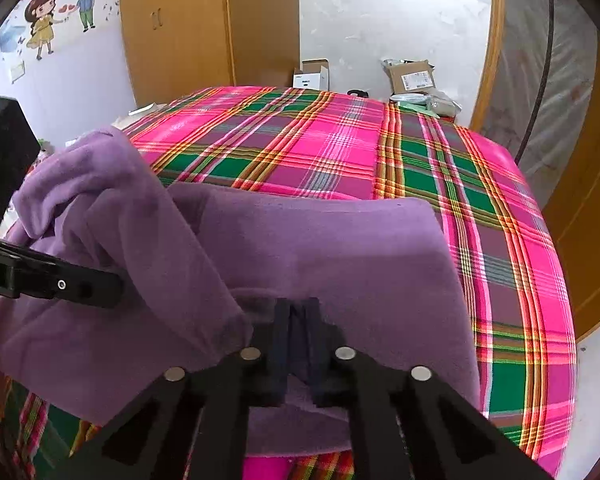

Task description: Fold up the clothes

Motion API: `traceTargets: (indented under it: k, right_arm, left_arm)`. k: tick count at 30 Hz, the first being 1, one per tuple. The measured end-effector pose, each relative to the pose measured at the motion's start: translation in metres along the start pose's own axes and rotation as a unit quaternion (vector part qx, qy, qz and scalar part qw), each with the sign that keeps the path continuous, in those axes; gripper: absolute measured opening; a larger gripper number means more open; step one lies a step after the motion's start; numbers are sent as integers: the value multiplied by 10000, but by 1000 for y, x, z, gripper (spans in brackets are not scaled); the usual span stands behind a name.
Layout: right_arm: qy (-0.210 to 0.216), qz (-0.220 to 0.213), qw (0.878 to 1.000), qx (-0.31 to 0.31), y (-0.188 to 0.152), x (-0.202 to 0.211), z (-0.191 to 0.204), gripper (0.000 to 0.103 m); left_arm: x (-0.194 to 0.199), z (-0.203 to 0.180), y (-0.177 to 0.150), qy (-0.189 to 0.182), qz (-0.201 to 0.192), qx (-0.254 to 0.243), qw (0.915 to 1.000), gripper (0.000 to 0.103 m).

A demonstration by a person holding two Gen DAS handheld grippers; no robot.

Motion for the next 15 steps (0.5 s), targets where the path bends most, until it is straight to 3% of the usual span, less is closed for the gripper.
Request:
traceTargets:
  k: [5, 15]
  right_arm:
    - [-122, -216, 9994, -222, -2, 11, -6, 4]
    - [-838, -490, 9918, -837, -7, 37, -43, 4]
  left_arm:
    - [1, -2, -4, 2, -19, -7, 10000, 15]
    - [1, -12, -5, -18, -112, -64, 9999, 15]
Point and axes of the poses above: each gripper's, at about its wrist camera, not at the fingertips, and x roughly against the way its jaws point, z to its left, y to its top, the point moved 1 cm from there along -x, roughly the way its jaws point, and after that the axes turned 15 degrees about x, right-handed, at the moved point
